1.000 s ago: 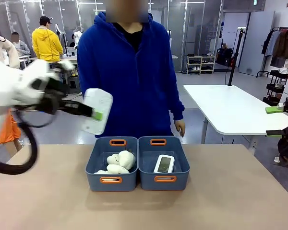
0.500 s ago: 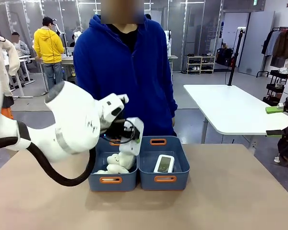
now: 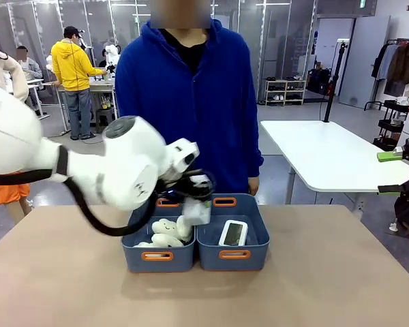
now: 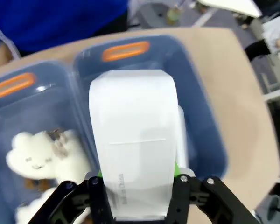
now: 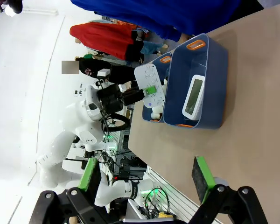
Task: Sort the digital clocks into the basket.
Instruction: Pick up the Digital clock from the table and place it into the empty Plastic storage basket.
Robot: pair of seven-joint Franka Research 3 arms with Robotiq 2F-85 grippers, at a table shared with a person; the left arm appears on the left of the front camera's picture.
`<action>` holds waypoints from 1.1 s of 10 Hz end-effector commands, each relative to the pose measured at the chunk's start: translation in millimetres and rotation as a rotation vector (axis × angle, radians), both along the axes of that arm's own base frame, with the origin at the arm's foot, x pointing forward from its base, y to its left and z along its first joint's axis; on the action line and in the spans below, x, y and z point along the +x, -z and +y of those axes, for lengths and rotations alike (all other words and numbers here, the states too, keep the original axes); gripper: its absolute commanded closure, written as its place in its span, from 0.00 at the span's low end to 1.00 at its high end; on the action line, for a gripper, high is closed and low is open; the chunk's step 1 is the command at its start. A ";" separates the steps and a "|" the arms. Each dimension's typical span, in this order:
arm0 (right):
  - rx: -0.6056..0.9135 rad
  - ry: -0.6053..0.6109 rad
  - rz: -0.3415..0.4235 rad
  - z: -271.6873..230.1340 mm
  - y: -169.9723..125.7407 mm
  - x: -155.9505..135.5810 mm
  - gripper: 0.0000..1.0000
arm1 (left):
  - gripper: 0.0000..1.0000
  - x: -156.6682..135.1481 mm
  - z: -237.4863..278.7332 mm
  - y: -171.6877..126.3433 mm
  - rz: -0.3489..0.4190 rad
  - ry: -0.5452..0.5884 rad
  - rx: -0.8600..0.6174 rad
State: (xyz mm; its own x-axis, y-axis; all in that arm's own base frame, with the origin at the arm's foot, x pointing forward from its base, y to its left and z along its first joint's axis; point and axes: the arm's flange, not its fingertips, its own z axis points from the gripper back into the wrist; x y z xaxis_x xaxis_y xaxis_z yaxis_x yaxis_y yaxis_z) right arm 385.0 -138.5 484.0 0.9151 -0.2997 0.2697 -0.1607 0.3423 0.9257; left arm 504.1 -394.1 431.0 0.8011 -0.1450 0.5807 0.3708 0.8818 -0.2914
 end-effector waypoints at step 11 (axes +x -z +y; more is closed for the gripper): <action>0.008 -0.005 -0.014 0.1 -0.5 0.7 0.00 | 0.00 -1.4 -43.5 16.1 0.031 0.064 0.010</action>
State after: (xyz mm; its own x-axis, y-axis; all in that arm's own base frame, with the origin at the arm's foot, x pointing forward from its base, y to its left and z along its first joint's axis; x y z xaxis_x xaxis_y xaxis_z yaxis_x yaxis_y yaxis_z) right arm 385.0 -138.4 484.0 0.9152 -0.2996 0.2697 -0.1607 0.3424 0.9257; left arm 508.0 -442.9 411.0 0.8102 -0.1877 0.5553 0.4139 0.8540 -0.3152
